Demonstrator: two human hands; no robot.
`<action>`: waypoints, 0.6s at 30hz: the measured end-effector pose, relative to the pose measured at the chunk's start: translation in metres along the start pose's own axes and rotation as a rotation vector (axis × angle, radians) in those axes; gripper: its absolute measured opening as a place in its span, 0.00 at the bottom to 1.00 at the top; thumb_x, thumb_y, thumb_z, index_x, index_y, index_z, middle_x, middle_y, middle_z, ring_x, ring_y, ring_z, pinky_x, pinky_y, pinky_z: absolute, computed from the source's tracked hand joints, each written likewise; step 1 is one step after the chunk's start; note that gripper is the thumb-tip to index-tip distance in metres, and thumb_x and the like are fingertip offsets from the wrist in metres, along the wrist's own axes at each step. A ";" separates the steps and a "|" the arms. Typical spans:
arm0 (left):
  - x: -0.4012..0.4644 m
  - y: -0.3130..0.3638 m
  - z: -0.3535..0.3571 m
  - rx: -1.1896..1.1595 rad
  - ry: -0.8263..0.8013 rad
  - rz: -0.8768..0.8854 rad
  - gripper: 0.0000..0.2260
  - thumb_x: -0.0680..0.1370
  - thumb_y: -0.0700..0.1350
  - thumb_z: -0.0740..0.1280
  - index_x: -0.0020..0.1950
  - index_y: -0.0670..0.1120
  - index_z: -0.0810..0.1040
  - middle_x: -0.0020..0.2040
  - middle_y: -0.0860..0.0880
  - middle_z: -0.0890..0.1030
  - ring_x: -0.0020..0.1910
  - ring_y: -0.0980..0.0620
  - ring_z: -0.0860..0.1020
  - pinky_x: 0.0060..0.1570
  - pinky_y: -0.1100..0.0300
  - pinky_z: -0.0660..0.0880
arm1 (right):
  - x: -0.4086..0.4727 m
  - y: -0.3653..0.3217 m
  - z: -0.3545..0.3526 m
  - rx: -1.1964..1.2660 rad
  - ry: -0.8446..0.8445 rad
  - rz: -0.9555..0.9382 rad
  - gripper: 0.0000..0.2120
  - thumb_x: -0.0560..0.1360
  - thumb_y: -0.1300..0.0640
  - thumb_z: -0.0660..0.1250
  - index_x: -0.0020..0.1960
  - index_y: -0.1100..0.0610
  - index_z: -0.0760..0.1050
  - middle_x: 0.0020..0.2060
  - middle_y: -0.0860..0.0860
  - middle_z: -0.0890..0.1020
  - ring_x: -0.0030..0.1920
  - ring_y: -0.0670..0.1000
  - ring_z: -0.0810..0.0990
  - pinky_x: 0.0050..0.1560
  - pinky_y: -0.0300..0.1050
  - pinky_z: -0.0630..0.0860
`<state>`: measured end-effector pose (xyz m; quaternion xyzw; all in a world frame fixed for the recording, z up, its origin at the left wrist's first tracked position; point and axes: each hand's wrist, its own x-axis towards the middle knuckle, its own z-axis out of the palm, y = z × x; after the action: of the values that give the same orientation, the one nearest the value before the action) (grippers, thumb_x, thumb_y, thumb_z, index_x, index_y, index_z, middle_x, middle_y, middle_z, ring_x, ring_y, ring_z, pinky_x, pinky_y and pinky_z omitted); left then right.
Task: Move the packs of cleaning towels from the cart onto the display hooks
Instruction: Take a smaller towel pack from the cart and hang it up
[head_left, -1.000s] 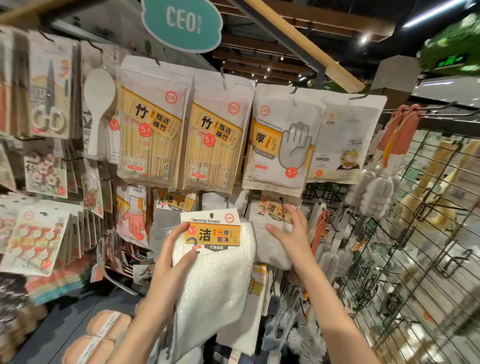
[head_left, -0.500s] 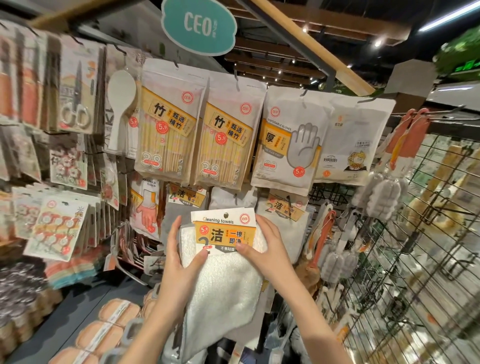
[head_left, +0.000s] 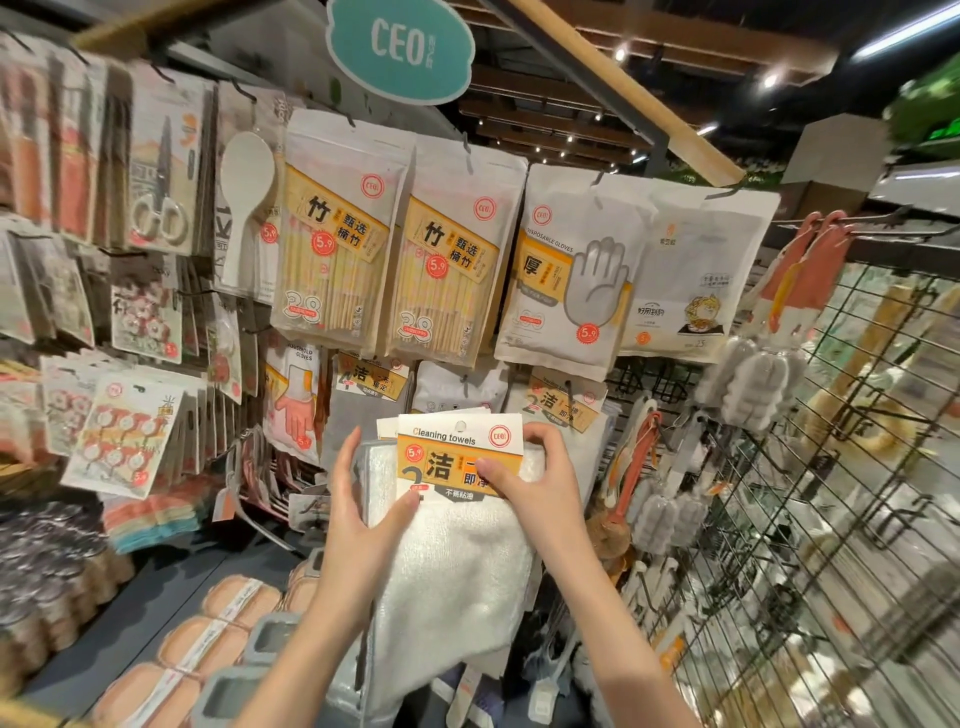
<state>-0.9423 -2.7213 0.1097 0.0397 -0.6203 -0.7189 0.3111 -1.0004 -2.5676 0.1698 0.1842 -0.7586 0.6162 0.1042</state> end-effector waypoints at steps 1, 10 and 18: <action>-0.001 0.001 0.001 0.003 -0.003 0.004 0.34 0.74 0.41 0.72 0.65 0.73 0.62 0.63 0.71 0.68 0.57 0.78 0.69 0.49 0.76 0.70 | 0.000 0.000 -0.001 0.000 0.010 -0.007 0.17 0.68 0.60 0.75 0.50 0.52 0.70 0.44 0.41 0.79 0.43 0.34 0.79 0.40 0.27 0.73; -0.002 0.009 -0.001 -0.011 -0.051 -0.045 0.24 0.73 0.45 0.72 0.58 0.69 0.69 0.60 0.72 0.69 0.53 0.81 0.68 0.48 0.74 0.68 | 0.004 -0.002 -0.014 0.020 0.018 -0.023 0.15 0.70 0.63 0.73 0.48 0.52 0.68 0.47 0.47 0.80 0.50 0.49 0.81 0.49 0.46 0.81; -0.005 0.012 0.004 -0.095 -0.094 -0.091 0.25 0.68 0.52 0.76 0.59 0.71 0.70 0.70 0.55 0.71 0.68 0.49 0.71 0.66 0.41 0.69 | 0.010 0.001 -0.024 0.026 0.001 -0.006 0.16 0.71 0.63 0.72 0.46 0.47 0.68 0.51 0.48 0.79 0.56 0.53 0.79 0.57 0.59 0.76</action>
<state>-0.9354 -2.7154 0.1204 0.0193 -0.5968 -0.7621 0.2503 -1.0119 -2.5453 0.1779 0.1874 -0.7501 0.6257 0.1040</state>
